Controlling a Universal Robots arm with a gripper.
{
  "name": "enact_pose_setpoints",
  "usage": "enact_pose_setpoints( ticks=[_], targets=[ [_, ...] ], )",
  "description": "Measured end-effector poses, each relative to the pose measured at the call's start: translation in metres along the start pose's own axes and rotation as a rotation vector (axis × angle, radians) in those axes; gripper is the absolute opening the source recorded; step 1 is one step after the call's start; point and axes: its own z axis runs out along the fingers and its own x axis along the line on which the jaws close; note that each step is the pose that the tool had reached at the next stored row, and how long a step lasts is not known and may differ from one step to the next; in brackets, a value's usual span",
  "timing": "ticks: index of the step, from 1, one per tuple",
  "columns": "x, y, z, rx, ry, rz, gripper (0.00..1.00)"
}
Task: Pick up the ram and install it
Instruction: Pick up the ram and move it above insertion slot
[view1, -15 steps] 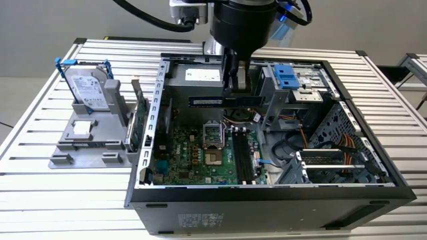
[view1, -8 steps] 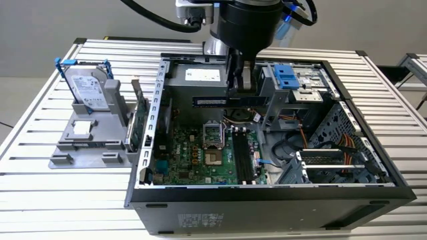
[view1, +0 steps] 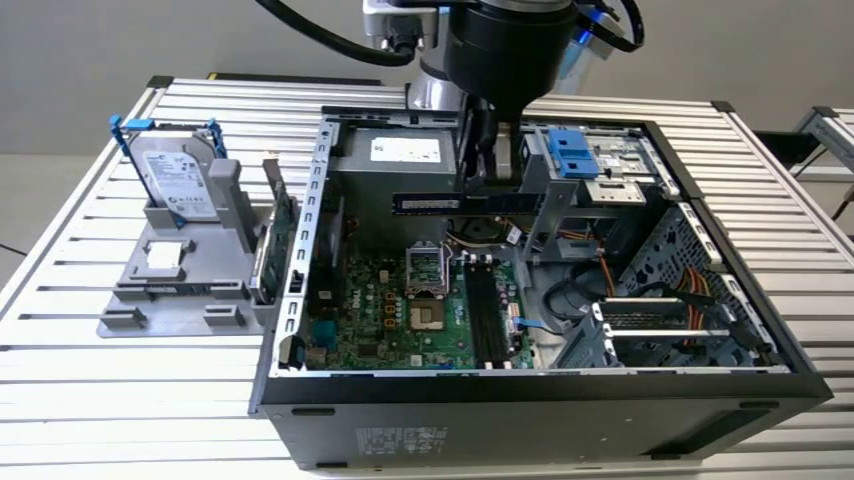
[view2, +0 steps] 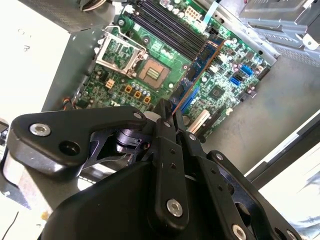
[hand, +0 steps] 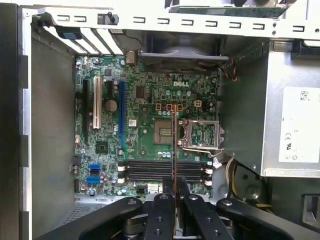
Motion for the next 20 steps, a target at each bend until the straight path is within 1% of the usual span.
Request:
enact_pose_setpoints(
  ticks=[11,20],
  targets=[
    [0.0001,-0.0050,0.0000,0.0000,0.0000,0.002,0.00],
    [0.0000,-0.0056,0.0000,0.0001,0.0000,0.002,0.00]
  ],
)
